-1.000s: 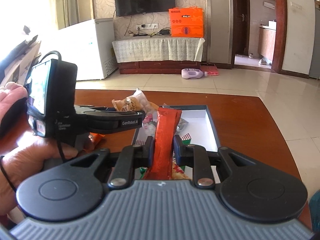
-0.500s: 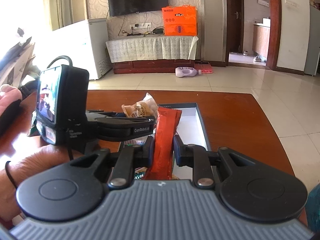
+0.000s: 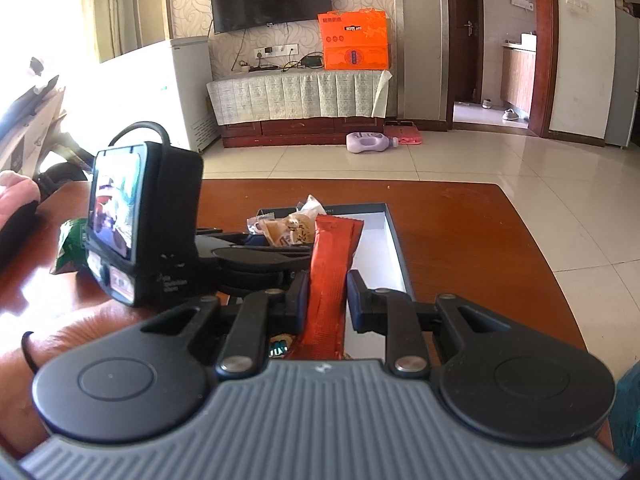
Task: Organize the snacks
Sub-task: 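Lower the bread bag into the box and open the left tool, then open the right tool to drop the red stick snack into the box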
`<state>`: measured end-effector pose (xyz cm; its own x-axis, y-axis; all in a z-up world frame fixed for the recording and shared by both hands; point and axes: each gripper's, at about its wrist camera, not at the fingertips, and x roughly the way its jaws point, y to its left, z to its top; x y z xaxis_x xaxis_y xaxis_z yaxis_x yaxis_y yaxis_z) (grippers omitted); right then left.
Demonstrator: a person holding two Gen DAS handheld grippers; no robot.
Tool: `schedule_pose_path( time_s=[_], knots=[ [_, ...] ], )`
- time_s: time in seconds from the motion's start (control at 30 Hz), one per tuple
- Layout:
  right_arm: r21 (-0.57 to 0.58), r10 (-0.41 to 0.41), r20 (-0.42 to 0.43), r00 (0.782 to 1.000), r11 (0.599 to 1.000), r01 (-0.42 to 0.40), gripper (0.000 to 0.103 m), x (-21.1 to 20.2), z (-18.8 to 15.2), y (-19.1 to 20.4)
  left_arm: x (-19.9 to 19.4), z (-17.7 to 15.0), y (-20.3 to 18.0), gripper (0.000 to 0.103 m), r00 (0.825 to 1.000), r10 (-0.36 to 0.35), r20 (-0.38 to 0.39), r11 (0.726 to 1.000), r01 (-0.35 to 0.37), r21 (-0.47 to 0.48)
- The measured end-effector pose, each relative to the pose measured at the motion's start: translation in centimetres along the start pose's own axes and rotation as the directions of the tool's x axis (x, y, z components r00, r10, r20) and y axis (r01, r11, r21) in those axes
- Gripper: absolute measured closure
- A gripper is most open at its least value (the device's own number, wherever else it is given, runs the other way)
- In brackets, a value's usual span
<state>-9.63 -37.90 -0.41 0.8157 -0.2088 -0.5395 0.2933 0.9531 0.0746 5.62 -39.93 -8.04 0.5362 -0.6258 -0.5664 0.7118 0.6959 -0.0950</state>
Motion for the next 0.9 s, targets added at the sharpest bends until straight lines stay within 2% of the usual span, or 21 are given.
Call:
schedule_pose_path(
  time_s=[0.23, 0.53, 0.9],
  knots=[
    [0.0, -0.003, 0.0, 1.0, 1.0, 0.003, 0.079, 0.1, 0.0, -0.2, 0.3, -0.2, -0.2, 0.058, 1.0, 0.0, -0.008, 1.0, 0.0, 0.005],
    [0.011, -0.018, -0.003, 1.0, 1.0, 0.018, 0.079, 0.8, -0.2, -0.5, -0.2, -0.2, -0.1, 0.046, 1.0, 0.0, 0.01, 1.0, 0.0, 0.017],
    [0.054, -0.034, -0.009, 0.999, 0.998, 0.034, 0.079, 2.7, -0.4, -0.8, -4.3, -0.2, 1.8, 0.044, 0.999, -0.007, 0.05, 1.0, 0.006, 0.009]
  ],
)
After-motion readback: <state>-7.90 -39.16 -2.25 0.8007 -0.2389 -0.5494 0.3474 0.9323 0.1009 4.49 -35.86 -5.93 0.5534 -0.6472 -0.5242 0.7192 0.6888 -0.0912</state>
